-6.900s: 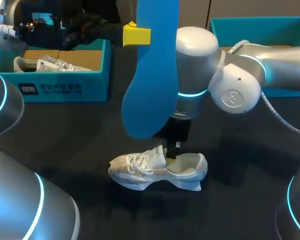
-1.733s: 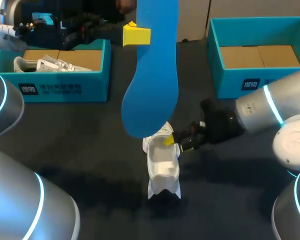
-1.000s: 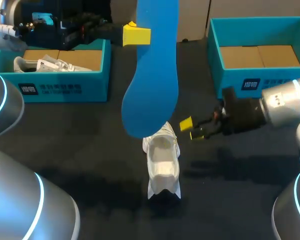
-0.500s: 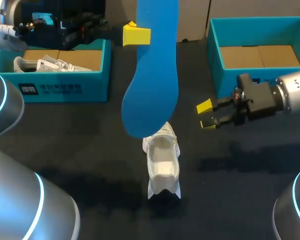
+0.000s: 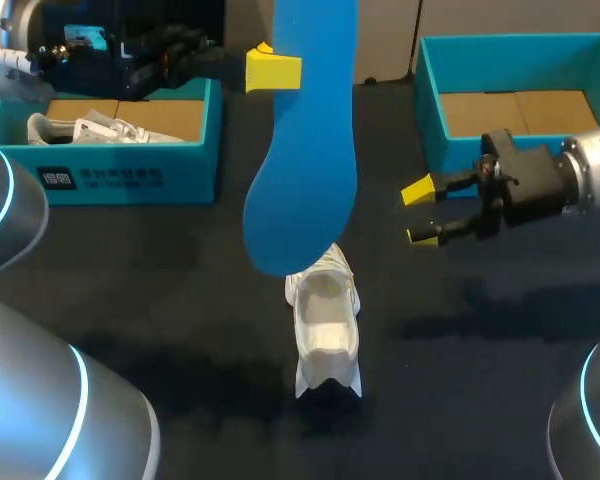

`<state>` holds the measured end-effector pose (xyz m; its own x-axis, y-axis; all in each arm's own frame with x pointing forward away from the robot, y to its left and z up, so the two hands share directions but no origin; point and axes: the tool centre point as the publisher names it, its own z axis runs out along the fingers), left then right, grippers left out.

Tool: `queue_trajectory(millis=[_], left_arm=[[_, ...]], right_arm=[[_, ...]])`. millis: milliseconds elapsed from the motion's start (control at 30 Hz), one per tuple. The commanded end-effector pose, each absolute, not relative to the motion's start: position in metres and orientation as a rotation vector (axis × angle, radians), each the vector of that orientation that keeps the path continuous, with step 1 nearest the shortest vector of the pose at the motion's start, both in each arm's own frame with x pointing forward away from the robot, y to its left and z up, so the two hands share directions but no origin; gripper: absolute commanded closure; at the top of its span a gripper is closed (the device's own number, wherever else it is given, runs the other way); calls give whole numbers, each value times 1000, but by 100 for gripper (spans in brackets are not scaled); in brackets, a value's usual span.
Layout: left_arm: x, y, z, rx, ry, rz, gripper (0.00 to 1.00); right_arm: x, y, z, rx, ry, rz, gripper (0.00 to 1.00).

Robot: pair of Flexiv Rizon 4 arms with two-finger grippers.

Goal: Take the shoe out of the shoebox, open the shoe tongue, remove and reinsert the insole, then place the shoe into the shoebox

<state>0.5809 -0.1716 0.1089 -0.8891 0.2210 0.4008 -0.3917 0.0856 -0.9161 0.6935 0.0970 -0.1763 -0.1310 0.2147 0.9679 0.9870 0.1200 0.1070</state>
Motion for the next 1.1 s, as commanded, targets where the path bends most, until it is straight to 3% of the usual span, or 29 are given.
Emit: queue_trajectory(millis=[33, 667, 1100], left_arm=[[581, -172, 109, 170, -1934, 1853, 100], [609, -169, 115, -387, -2174, 2198, 100], [628, -172, 80, -889, -2575, 2275, 100]], right_arm=[[694, 98, -173, -1239, -1517, -1085, 0], [694, 98, -173, -1239, -1517, -1085, 0], [694, 98, -173, -1239, -1517, -1085, 0]])
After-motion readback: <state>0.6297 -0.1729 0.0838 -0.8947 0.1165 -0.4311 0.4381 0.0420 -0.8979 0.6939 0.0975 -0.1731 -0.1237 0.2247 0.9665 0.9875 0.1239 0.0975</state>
